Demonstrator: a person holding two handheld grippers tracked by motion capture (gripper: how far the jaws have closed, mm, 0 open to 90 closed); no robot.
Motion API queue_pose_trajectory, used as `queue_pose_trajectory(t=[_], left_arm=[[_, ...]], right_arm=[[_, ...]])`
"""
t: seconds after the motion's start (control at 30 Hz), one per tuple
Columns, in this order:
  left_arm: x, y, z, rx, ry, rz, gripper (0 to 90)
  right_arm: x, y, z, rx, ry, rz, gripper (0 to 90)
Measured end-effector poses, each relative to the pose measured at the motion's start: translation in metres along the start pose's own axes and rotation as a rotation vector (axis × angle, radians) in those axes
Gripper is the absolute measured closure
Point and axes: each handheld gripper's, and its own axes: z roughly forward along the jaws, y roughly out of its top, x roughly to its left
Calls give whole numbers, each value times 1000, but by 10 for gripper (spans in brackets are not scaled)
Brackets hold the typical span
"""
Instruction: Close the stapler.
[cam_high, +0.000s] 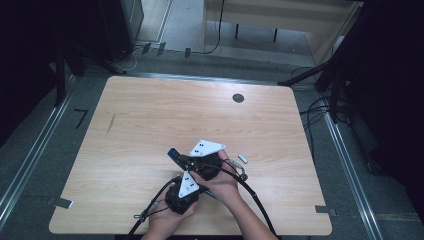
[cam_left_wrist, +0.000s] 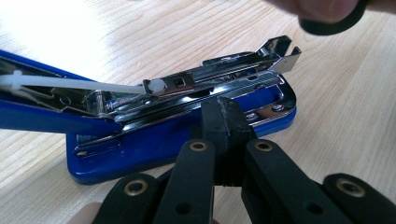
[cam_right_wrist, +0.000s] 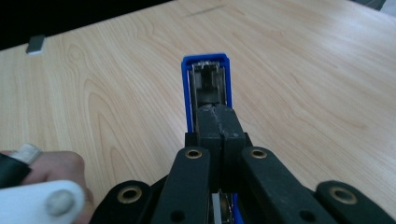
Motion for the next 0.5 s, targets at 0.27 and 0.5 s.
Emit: queue_pose_trajectory(t=[0.27, 0.5], left_arm=[[0, 0, 0, 0, 0, 0, 900], [0, 0, 0, -1, -4, -2, 900]], right_arm=[[-2, -2, 10, 59, 13, 24, 900], [0, -5, 21, 106, 0, 37, 900]])
